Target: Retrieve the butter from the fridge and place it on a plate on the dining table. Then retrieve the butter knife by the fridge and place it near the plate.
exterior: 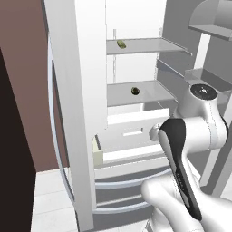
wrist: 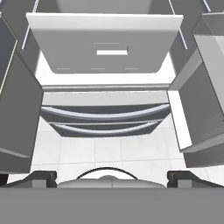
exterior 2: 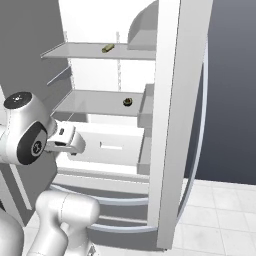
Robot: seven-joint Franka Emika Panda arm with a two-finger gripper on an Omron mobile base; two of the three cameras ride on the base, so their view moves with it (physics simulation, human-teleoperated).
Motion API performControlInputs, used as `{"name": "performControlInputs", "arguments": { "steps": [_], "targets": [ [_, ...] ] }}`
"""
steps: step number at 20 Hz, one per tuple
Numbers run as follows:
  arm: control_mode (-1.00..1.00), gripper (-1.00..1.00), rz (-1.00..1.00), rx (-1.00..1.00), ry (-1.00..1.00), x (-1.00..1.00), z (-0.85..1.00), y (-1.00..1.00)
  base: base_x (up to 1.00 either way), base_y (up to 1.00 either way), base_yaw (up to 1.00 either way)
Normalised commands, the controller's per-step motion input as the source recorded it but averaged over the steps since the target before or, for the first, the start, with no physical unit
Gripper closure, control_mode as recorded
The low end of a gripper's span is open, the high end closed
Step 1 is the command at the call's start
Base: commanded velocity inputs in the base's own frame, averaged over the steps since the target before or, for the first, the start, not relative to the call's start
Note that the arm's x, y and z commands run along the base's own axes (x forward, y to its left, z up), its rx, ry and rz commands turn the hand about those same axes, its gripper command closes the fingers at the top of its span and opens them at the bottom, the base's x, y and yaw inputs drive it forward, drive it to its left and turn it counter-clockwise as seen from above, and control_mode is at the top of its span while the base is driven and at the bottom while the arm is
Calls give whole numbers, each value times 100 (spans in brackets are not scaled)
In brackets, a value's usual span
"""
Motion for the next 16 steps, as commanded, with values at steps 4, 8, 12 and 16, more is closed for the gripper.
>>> {"name": "performControlInputs", "arguments": {
  "steps": [4,8,12,16],
  "targets": [
    [100,-100,0,0,0,0,0,0,4,0,0],
    [100,-100,0,0,0,0,0,0,39,0,0],
    [100,-100,0,0,0,0,0,0,44,0,0],
    [100,-100,0,0,0,0,0,0,46,0,0]
  ]
}}
